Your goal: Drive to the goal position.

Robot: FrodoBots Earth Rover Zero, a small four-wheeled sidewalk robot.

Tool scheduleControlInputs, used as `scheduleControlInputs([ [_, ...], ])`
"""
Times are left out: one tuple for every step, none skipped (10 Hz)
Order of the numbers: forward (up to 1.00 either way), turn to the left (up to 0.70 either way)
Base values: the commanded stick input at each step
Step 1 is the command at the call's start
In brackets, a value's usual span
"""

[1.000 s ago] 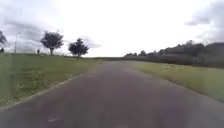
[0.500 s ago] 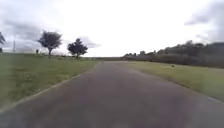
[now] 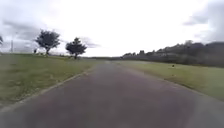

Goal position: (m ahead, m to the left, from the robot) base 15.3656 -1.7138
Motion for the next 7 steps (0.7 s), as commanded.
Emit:
scheduleControlInputs([
  [0.70,0.00],
  [0.70,0.00],
  [0.70,0.00],
  [0.70,0.00],
  [0.70,0.00],
  [0.70,0.00],
  [0.70,0.00],
])
